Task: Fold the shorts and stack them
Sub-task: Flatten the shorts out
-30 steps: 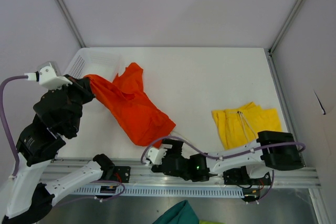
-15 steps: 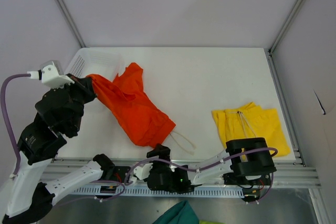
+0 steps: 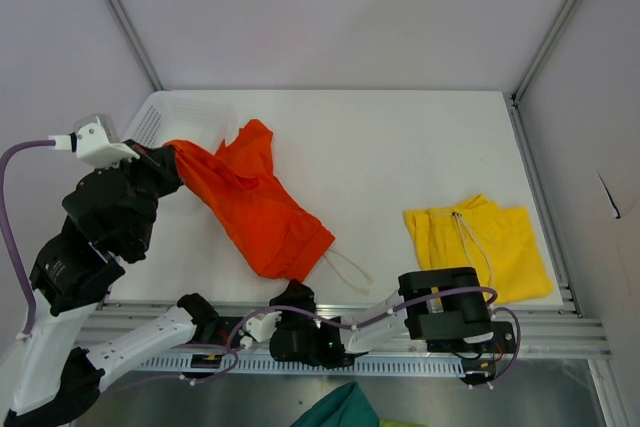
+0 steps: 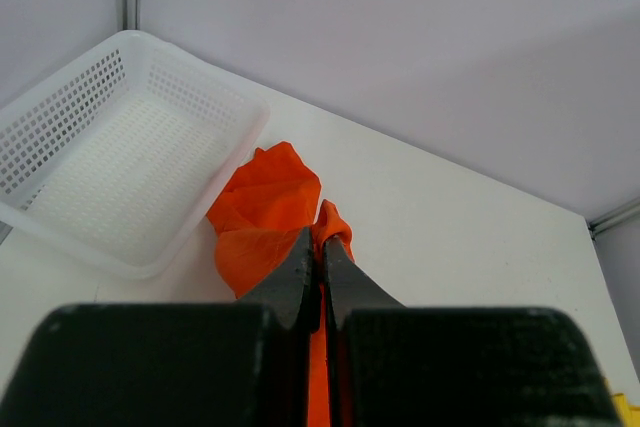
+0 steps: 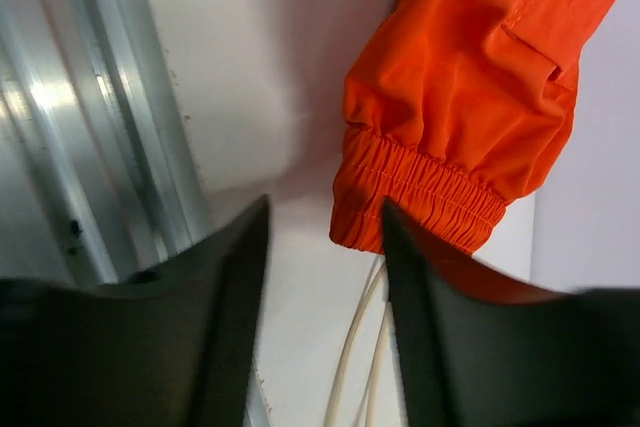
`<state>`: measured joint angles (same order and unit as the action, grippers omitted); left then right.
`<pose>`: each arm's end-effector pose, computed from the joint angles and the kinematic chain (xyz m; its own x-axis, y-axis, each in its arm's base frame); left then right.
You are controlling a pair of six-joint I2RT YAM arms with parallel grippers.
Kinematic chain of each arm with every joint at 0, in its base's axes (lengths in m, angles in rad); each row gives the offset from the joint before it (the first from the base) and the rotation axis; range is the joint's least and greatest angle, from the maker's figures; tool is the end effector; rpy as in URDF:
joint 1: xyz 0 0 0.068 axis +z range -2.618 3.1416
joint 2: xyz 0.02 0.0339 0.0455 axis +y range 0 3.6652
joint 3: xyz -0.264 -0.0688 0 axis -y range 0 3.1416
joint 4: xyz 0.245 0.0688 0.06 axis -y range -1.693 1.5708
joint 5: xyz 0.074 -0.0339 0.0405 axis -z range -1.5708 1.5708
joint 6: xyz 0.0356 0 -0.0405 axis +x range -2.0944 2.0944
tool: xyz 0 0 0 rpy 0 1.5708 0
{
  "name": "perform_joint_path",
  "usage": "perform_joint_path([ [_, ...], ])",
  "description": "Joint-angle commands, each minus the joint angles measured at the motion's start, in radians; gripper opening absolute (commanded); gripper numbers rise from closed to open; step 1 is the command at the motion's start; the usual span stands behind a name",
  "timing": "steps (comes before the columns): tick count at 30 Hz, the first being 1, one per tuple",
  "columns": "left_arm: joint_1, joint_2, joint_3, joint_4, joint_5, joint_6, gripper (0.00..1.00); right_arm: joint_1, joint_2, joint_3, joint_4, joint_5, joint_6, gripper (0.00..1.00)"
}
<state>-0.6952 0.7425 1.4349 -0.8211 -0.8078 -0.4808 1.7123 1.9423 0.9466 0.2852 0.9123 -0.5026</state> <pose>0.0730 -0.0274 0.4819 -0.0375 -0.3849 -0.9222 -0.1411 0.9156 -0.3764 -0.0246 0.3723 0.1241 0.4132 -0.8102 -0.4158 -0.5607 0.1335 -0.8172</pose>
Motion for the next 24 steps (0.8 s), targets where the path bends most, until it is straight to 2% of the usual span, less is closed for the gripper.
perform_joint_path([
  [1,0.006,0.009,0.032,0.031,0.007,0.002,0.00,-0.026,0.018,0.023,0.068,0.025,-0.011,0.45],
  [2,0.006,0.009,0.035,0.031,0.007,0.002,0.00,-0.028,0.020,0.024,0.069,0.026,-0.011,0.38],
  [3,0.006,0.008,0.036,0.034,0.009,0.004,0.00,-0.029,0.023,0.026,0.081,0.046,-0.010,0.14],
  [4,0.006,0.011,0.035,0.037,0.009,0.004,0.00,-0.026,0.014,0.024,0.095,0.066,-0.007,0.00],
  [6,0.006,0.015,0.039,0.039,0.007,0.007,0.00,-0.019,-0.028,0.011,0.114,0.076,0.004,0.00],
  [8,0.006,0.024,0.045,0.037,0.002,0.008,0.00,-0.014,-0.147,-0.020,0.082,0.027,0.038,0.00],
  [13,0.006,0.060,0.096,0.027,-0.007,0.018,0.00,-0.062,-0.437,-0.054,-0.174,-0.147,0.226,0.00],
  [17,0.008,0.112,0.185,0.020,-0.004,0.027,0.00,-0.185,-0.685,-0.081,-0.354,-0.349,0.334,0.00],
  [20,0.011,0.152,0.223,0.027,0.012,0.034,0.00,-0.267,-0.794,-0.095,-0.446,-0.471,0.365,0.00],
  [23,0.013,0.179,0.245,0.013,0.035,0.019,0.00,-0.244,-0.801,-0.101,-0.471,-0.475,0.368,0.33],
  [24,0.013,0.175,0.233,0.016,0.036,0.018,0.00,-0.229,-0.786,-0.111,-0.460,-0.452,0.369,0.33],
])
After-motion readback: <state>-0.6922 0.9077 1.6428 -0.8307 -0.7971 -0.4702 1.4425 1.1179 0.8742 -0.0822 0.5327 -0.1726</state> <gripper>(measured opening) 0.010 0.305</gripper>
